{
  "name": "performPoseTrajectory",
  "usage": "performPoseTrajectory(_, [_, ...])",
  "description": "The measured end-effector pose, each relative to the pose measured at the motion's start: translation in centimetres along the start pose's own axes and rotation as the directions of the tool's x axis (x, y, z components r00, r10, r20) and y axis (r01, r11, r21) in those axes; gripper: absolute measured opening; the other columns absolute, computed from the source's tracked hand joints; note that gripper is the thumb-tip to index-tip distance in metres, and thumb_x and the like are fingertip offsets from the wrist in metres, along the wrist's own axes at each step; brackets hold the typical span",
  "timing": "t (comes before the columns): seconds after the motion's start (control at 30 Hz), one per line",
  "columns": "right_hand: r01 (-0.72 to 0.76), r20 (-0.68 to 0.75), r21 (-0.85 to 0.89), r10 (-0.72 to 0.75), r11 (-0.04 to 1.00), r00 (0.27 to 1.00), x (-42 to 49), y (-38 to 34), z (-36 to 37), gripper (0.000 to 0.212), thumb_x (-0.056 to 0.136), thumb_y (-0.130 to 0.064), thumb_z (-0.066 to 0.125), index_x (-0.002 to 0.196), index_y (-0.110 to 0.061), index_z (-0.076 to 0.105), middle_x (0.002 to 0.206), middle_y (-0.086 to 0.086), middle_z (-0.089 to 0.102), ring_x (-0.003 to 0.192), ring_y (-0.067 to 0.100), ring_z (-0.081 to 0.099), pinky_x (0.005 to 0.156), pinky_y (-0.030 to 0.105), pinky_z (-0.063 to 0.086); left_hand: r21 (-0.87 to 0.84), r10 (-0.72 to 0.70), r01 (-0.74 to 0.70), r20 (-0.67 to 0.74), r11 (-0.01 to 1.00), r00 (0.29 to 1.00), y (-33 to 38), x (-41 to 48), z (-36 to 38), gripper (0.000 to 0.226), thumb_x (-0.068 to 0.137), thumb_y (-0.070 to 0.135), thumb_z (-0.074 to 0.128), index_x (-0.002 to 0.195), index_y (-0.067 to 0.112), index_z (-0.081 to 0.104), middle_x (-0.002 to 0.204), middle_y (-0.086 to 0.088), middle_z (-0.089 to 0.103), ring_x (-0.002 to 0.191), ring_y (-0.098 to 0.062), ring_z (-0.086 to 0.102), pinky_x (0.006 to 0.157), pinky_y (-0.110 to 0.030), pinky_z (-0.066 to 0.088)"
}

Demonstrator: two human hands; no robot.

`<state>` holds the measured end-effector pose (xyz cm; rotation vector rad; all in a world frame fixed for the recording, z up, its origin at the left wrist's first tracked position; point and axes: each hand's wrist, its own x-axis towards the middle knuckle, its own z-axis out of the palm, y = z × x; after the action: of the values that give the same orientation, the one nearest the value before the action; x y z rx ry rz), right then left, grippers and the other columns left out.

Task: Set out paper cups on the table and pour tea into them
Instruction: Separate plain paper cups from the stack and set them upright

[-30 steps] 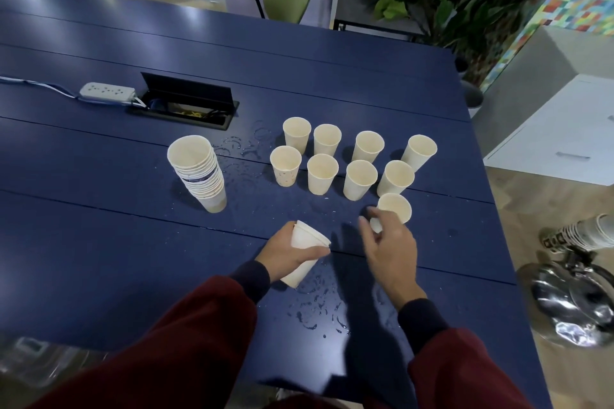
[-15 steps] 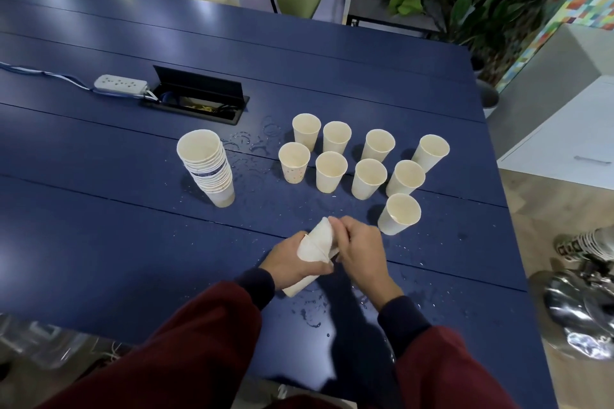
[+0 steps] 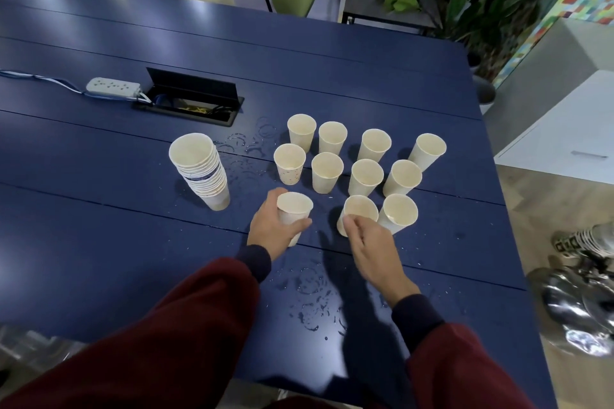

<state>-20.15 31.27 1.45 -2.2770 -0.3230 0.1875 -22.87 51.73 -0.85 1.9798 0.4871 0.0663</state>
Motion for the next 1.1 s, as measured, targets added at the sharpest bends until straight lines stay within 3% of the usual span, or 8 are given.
performPoseTrajectory(0.13, [0.014,0.105,-0.050,-0.008,0.999,0.994,-0.2,0.4,0.3,0.031,0.105,-0.040,0.047,0.119,-0.015,0.060,0.101,0.002,0.066,0.087,0.022,0.059,0.082,0.041,0.050,-0.033,0.074,-0.075,-0.006,0.997,0.997,-0.3,0.7,0.5,0.069,0.076,0.024,0.082,0.132,0.036,0.045,0.123,0.005,0.059,0.112,-0.018,0.055,0.098,-0.038,0.047])
performPoseTrajectory(0.27, [-0.012,0.062,-0.057,0.015,0.998,0.998,-0.3,0.3,0.1,0.042,0.104,-0.039,0.051,0.138,-0.015,0.054,0.132,0.003,0.061,0.107,0.023,0.063,0.095,0.041,0.050,-0.036,0.009,-0.007,0.050,0.999,0.999,-1.1,1.1,0.7,0.109,0.069,0.018,0.089,0.153,0.035,0.021,0.149,0.010,0.040,0.136,-0.014,0.039,0.113,-0.037,0.034])
performPoseTrajectory(0.4, [-0.020,-0.078,-0.105,0.012,0.994,0.997,-0.1,0.1,0.2,0.030,0.102,-0.031,0.055,0.125,-0.012,0.060,0.126,0.002,0.058,0.093,0.022,0.061,0.081,0.033,0.046,-0.004,-0.152,0.152,0.039,0.988,0.988,-2.8,1.1,0.1,0.132,0.064,0.034,0.093,0.159,0.021,0.002,0.164,-0.007,0.018,0.149,-0.024,0.025,0.119,-0.046,0.029])
performPoseTrajectory(0.53, [0.041,-0.114,-0.106,-0.053,0.994,0.992,0.7,-1.2,1.3,0.023,0.099,-0.028,0.060,0.118,-0.015,0.062,0.123,0.001,0.054,0.090,0.020,0.062,0.077,0.036,0.052,-0.006,-0.246,0.246,-0.017,0.969,0.969,-4.9,0.4,-2.0,0.114,0.075,0.038,0.085,0.157,0.014,0.010,0.162,-0.010,0.023,0.145,-0.028,0.032,0.117,-0.048,0.033])
performPoseTrajectory(0.7, [0.154,-0.123,-0.061,-0.160,0.986,0.979,2.0,-3.9,3.5,0.020,0.096,-0.022,0.064,0.114,-0.014,0.064,0.116,-0.002,0.053,0.083,0.010,0.058,0.076,0.028,0.047,0.032,-0.331,0.341,-0.169,0.940,0.928,-7.2,-0.3,-5.6,0.086,0.080,0.035,0.080,0.147,0.007,0.034,0.149,-0.014,0.043,0.132,-0.030,0.047,0.110,-0.046,0.040])
performPoseTrajectory(0.83, [0.212,-0.058,-0.026,-0.213,0.977,0.975,2.6,-6.9,5.7,0.017,0.096,-0.021,0.062,0.113,-0.016,0.063,0.114,-0.003,0.054,0.087,0.016,0.060,0.080,0.037,0.051,-0.016,-0.321,0.328,-0.255,0.944,0.912,-8.2,-0.3,-8.8,0.083,0.079,0.032,0.083,0.142,0.004,0.038,0.145,-0.014,0.046,0.128,-0.031,0.051,0.107,-0.046,0.043])
performPoseTrajectory(1.0, [0.313,0.003,0.029,-0.313,0.949,0.950,3.8,-11.4,7.8,0.023,0.097,-0.022,0.063,0.119,-0.018,0.062,0.114,-0.012,0.050,0.087,0.006,0.057,0.078,0.025,0.044,-0.062,-0.255,0.249,-0.313,0.967,0.915,-7.7,1.5,-11.7,0.095,0.071,0.042,0.087,0.144,0.008,0.036,0.147,-0.010,0.045,0.128,-0.026,0.051,0.106,-0.047,0.045])
performPoseTrajectory(1.1, [0.325,0.062,0.046,-0.327,0.945,0.943,4.7,-14.4,9.1,0.043,0.097,-0.025,0.062,0.139,-0.022,0.051,0.131,-0.007,0.048,0.110,0.013,0.058,0.092,0.026,0.047,-0.041,-0.220,0.218,-0.300,0.975,0.928,-7.5,2.8,-13.0,0.109,0.062,0.048,0.090,0.146,0.008,0.034,0.148,-0.009,0.044,0.129,-0.025,0.051,0.107,-0.046,0.044])
